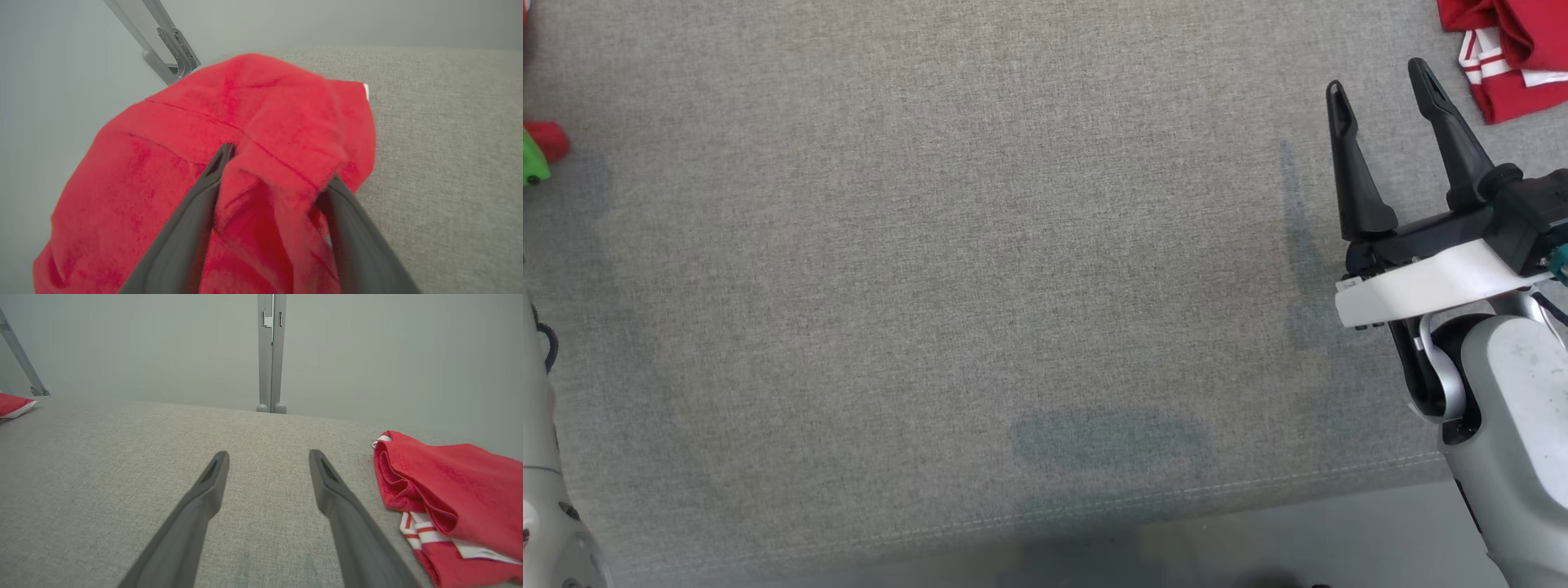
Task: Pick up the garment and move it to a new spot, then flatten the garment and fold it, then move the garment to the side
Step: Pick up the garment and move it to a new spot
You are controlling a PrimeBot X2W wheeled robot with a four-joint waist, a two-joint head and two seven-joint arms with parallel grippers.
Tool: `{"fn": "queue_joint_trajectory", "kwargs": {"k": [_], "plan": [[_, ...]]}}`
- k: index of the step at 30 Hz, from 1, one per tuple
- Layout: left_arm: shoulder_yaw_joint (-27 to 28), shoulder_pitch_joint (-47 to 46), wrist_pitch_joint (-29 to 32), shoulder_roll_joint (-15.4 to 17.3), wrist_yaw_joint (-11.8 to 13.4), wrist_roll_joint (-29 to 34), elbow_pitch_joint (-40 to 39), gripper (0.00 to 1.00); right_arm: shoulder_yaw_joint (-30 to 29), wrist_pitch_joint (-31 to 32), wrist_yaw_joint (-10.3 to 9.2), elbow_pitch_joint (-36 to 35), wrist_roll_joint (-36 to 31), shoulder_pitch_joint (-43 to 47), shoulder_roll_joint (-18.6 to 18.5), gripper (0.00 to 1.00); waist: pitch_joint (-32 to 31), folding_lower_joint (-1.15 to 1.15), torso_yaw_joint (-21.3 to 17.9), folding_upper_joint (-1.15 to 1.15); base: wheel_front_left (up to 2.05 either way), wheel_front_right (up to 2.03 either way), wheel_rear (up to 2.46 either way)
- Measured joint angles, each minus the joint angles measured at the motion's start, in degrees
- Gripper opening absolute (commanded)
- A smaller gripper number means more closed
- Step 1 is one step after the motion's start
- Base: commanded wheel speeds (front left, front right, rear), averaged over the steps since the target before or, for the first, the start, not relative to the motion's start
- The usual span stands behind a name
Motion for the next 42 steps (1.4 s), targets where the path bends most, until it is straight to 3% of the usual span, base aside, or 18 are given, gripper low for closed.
{"fn": "queue_joint_trajectory", "kwargs": {"k": [1,2,11,18,24,33,42], "plan": [[-0.07,-0.26,-0.69,-0.3,0.0,0.49,0.26,0.16,-0.11,-0.08,0.0,0.18,0.0,0.0,0.0,1.0,-0.07,0.0,0.07,0.0,0.0,0.0,0.0],[-0.11,-0.39,-1.2,-0.78,0.0,1.11,0.48,0.0,-0.24,-0.12,-0.01,0.36,0.0,0.0,0.0,1.0,-0.18,0.0,0.16,0.0,0.0,0.0,0.0],[-0.3,-1.39,-6.66,-2.27,0.0,1.11,1.21,0.0,-0.23,-1.8,0.0,2.35,0.2,0.0,1.02,1.0,-2.22,0.0,0.69,0.0,0.0,0.0,0.0],[0.56,-1.66,-13.67,-4.64,-0.78,-2.79,-0.34,0.0,0.47,-3.05,0.07,5.28,0.76,0.01,2.57,1.0,-5.49,0.0,0.92,0.0,0.0,0.0,0.0],[-0.36,-1.1,-19.45,-5.33,-4.2,-3.21,-2.43,0.0,1.02,-3.63,0.14,8.01,1.98,0.14,4.04,1.0,-9.24,0.0,0.9,0.0,0.0,0.0,0.0],[-4.64,0.77,-19.94,-11.57,-12.17,-6.56,-7.75,0.0,1.89,-4.64,0.6,12.6,3.67,2.5,6.69,1.0,-16.77,0.0,0.29,0.0,0.0,0.0,0.0],[-13.7,7.37,-19.71,-12.36,-13.65,-9.59,-11.72,0.0,2.33,-4.81,0.63,14.94,4.75,6.88,7.71,1.0,-23.45,0.0,-1.95,0.0,0.0,0.0,0.0]]}}
